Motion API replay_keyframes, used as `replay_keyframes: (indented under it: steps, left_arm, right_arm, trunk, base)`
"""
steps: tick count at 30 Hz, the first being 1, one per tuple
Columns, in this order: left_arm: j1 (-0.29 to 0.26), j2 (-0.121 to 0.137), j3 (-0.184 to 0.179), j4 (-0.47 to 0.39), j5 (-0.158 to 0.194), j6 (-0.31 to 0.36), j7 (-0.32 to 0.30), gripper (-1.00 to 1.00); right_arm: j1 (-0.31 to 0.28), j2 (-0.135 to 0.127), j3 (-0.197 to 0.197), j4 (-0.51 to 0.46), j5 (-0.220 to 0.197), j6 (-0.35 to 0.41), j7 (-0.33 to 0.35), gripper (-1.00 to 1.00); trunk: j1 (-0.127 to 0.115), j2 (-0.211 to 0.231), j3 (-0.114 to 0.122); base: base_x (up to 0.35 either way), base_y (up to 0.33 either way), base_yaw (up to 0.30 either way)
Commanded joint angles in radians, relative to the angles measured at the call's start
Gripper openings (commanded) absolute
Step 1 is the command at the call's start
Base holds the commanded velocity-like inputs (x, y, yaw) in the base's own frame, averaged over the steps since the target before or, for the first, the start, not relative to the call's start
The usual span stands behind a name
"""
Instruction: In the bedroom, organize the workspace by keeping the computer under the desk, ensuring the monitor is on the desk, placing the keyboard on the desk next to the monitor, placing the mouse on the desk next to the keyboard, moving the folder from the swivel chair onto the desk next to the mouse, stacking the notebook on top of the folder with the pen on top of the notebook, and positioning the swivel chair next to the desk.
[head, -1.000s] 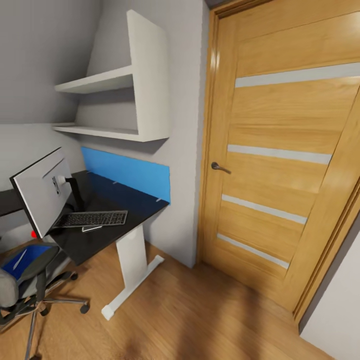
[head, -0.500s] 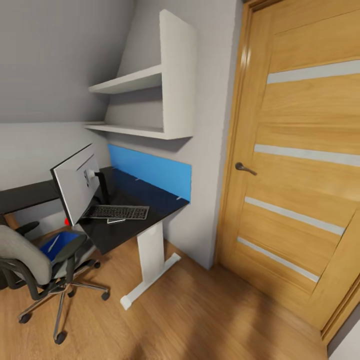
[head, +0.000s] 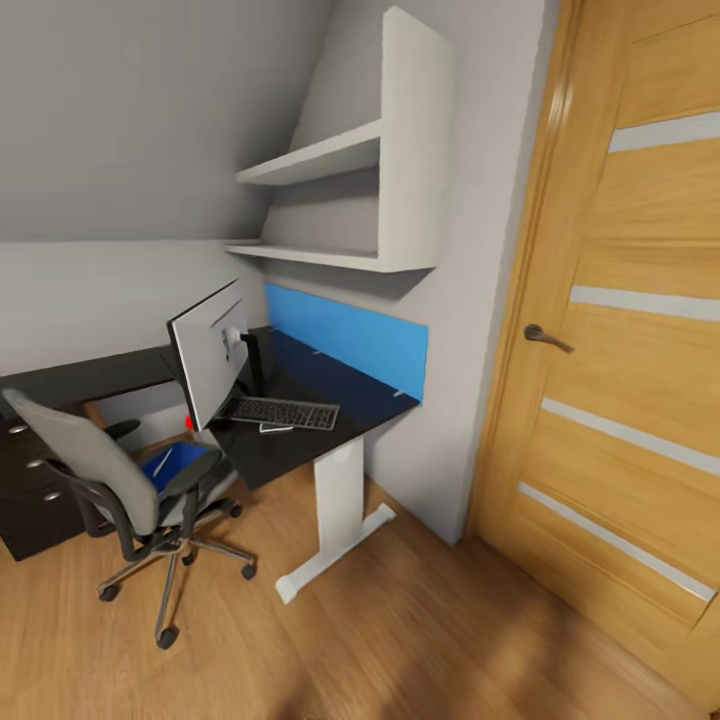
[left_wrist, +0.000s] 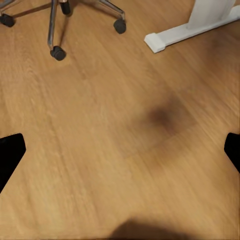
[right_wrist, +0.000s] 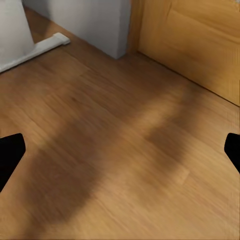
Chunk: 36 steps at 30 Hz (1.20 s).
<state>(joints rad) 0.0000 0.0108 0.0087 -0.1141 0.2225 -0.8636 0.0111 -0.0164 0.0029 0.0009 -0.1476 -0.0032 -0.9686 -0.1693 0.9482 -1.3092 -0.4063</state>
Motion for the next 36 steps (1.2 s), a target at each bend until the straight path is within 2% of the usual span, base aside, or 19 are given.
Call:
replay_keyframes:
  steps: [1, 36]
  left_arm:
    - [0.0, 0.0, 0.0, -0.001, 0.0, -0.001, 0.001, 1.0]
    - [0.0, 0.0, 0.0, -0.003, 0.001, 0.016, 0.001, 1.0]
  right_arm:
    - [0.0, 0.0, 0.001, 0.0, 0.0, -0.002, -0.003, 1.0]
    - [0.0, 0.0, 0.001, 0.0, 0.002, -0.002, -0.001, 1.0]
  trunk:
    - [0.004, -0.008, -0.004]
    - [0.138, -0.253, -0.114]
  base:
    - [0.0, 0.0, 0.282]
    - [0.0, 0.0, 0.278]
